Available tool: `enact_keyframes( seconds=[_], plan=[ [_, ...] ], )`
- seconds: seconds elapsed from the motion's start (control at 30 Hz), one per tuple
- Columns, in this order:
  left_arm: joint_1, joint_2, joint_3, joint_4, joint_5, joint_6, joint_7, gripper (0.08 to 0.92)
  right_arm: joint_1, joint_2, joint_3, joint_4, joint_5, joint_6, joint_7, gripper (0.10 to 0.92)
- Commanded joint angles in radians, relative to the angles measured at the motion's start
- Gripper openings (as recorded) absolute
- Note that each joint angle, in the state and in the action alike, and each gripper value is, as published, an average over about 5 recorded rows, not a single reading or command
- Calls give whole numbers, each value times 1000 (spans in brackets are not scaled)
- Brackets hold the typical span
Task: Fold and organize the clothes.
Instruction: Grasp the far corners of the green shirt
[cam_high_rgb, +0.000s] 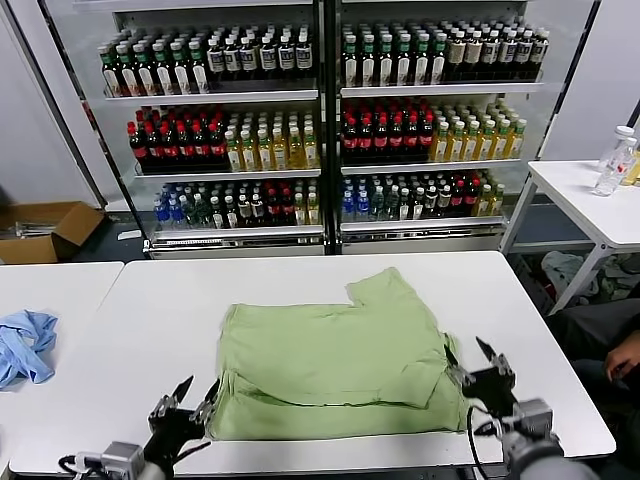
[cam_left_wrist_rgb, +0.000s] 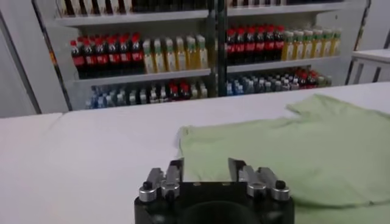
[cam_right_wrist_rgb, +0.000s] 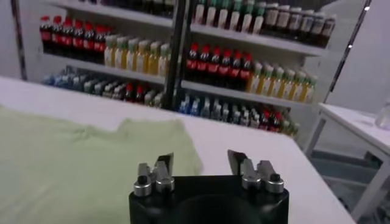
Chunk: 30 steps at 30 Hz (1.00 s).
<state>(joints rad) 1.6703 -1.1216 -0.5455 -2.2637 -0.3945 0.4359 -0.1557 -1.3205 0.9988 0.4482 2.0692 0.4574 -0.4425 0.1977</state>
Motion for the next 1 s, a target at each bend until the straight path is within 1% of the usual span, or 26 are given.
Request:
enact_keyframes(
  seconds=[0.03,0.13,0.2,0.27,0.37,0.53,0.73,0.8,0.87,1.0],
  plan=[
    [-395,44,104,285,-60,23,-9,584,441,8,-200,-289,143,-60,40,795],
    [-561,37,181,439,-81,43,-43,671,591,57,-277,-451,182,-68,45,819],
    [-641,27,223,526,-82,50,-54,731,670,86,-321,-544,183,-69,45,822],
    [-698,19,257,590,-77,52,-54,783,741,114,-364,-629,184,-75,44,822],
    [-758,8,300,672,-69,56,-54,818,819,150,-419,-736,184,-87,36,823],
    [-816,-20,342,779,-69,55,-55,822,872,204,-474,-885,171,-92,10,823],
    [-863,-62,362,842,-70,49,-59,823,887,253,-485,-1014,162,-90,-7,820],
    [-873,-69,367,858,-70,48,-61,820,889,260,-495,-1034,161,-90,-16,798],
    [-873,-70,370,862,-72,47,-61,797,887,262,-505,-1039,164,-91,-25,750],
    [-855,-66,373,842,-77,56,-60,697,875,254,-514,-1025,171,-98,-34,637]
  ],
)
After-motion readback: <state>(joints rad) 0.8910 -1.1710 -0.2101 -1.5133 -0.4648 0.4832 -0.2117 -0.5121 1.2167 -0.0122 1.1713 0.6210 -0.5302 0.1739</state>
